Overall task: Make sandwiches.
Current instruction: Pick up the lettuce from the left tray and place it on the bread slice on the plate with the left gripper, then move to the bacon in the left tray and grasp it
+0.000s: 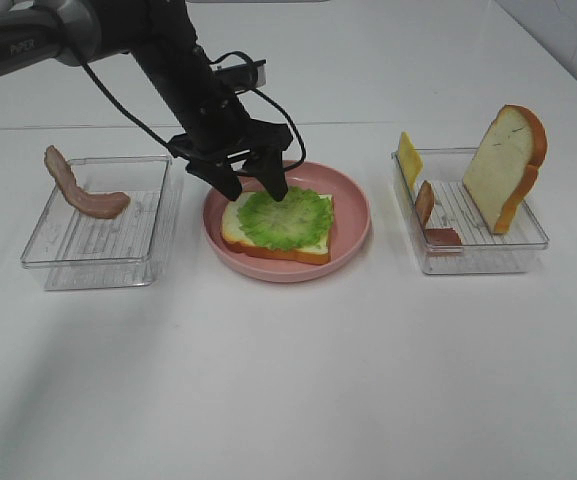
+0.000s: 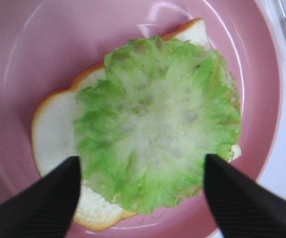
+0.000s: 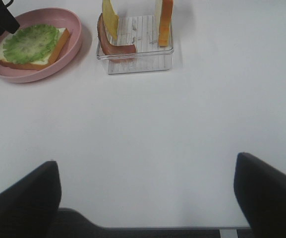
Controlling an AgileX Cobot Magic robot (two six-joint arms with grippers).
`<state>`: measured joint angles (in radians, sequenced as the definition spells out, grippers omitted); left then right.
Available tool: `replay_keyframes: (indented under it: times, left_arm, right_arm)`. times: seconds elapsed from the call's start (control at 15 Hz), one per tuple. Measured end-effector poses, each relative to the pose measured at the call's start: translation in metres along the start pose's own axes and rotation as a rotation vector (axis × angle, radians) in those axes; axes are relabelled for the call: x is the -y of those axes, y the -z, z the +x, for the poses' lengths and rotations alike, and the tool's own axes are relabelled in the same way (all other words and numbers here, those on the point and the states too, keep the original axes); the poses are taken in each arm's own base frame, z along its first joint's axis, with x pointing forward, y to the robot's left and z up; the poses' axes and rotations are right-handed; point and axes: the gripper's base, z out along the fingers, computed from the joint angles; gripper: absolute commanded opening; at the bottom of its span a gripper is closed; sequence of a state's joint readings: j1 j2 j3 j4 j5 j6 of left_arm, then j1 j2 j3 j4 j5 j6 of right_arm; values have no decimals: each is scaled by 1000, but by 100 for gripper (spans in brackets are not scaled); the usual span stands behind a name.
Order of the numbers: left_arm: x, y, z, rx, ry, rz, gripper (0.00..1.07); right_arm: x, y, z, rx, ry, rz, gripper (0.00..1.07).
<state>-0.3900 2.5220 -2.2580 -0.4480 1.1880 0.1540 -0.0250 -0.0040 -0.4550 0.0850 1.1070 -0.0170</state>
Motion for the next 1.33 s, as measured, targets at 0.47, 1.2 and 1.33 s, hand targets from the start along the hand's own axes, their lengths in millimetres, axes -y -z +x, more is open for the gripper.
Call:
replay_keyframes:
  times: [0.47,1.2,1.33]
  left_arm:
    - [11,92,-5,149,84,-305,101]
    - [-126,199,21,284,343,-421,101]
    - [-159,190,41,208,397,-412,100]
  right_arm:
    - [0,0,0,0,0,0,90]
    - [0,0,0,0,0,0,90]
    - [0,0,0,0,0,0,90]
